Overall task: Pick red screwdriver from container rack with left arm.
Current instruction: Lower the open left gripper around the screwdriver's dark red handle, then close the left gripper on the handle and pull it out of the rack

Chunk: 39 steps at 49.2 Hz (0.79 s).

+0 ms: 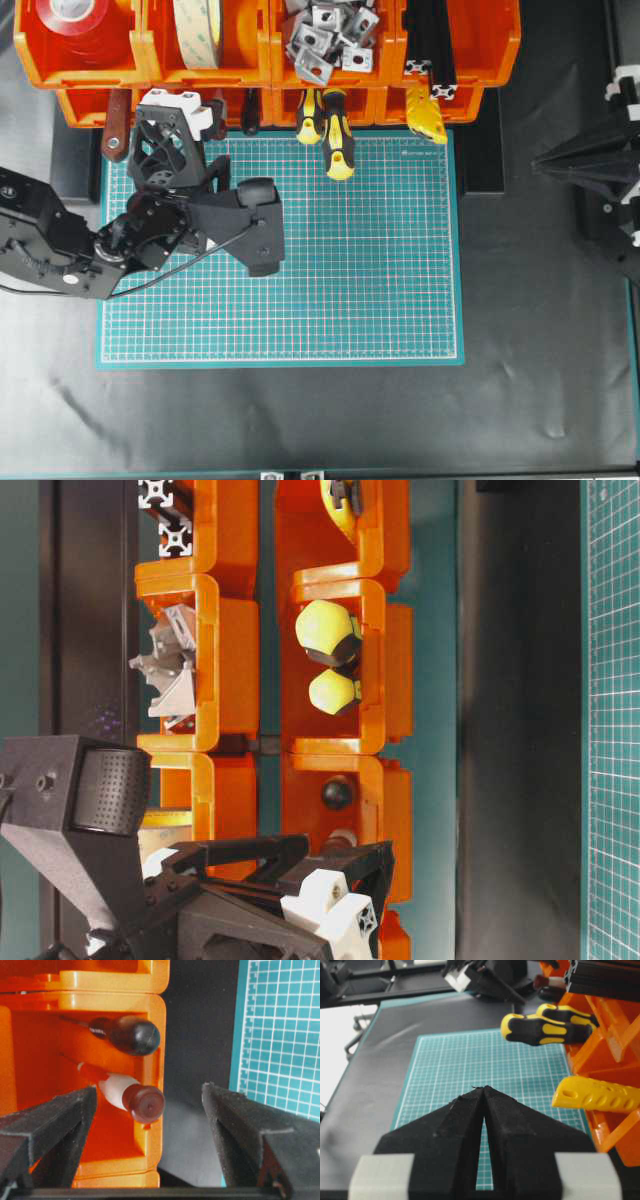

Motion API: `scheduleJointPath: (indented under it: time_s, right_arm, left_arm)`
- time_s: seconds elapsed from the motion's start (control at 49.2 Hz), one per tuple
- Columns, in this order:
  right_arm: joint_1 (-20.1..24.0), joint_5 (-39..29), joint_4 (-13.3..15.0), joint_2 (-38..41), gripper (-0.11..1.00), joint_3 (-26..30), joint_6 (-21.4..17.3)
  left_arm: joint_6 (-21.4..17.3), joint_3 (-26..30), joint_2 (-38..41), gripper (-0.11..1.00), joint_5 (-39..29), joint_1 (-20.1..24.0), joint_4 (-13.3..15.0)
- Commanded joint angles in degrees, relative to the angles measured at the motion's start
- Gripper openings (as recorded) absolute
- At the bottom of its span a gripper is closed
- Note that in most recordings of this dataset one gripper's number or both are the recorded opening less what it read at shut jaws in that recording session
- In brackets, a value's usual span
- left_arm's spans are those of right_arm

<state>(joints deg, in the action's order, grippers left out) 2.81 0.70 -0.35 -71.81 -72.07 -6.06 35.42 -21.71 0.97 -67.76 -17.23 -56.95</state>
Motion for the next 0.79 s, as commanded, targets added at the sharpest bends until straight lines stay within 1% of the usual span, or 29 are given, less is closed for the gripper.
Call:
scheduleJointPath:
  time_s: [0.0,0.102,0.203,0.285,0.407,0.448,0.468,0.651,0.773]
  right_arm:
    - [0.4,0.2,0.1,0.5,0.00,0.9,-0.1]
    - [0.6,0.4,0.1,0.5,0.00,0.9,-0.2]
    - [0.7,0.4,0.0,0.4,0.00,0.9,-0.2]
    - [0.8,0.4,-0.1,0.4,0.00,0.9,-0.2]
    - [0.8,0.5,-0.1,0.4,0.00,0.9,-0.2]
    - [0.8,0.5,-0.1,0.4,0.00,0.9,-0.2]
    - [0.8,0.5,-0.1,0.4,0.00,1.0,-0.3]
    - [0.8,0.8,-0.1,0.2,0.00,1.1,-0.3]
    - [0.8,0.8,-0.2,0.1,0.00,1.2,-0.4]
  left_arm:
    - [0.3,0.8,-1.8,0.82,0.1,0.1,-0.3]
    - [0.4,0.6,-1.8,0.76,0.0,0.1,-0.2]
    - [0.3,0.4,-1.9,0.67,-0.1,0.1,-0.2]
    - [0.2,0.6,-1.8,0.56,-0.3,0.0,-0.2]
    - [0.0,1.1,-1.8,0.35,-0.4,-0.3,-0.2]
    - [-0.2,1.3,-1.8,0.29,-0.4,-0.4,-0.2]
    - [-0.2,1.4,-1.9,0.28,-0.4,-0.5,-0.2]
    - [-0.3,3.0,-1.8,0.28,-2.3,-1.8,-0.2]
    - [-0.6,5.3,-1.8,0.28,-5.3,-3.4,-0.2]
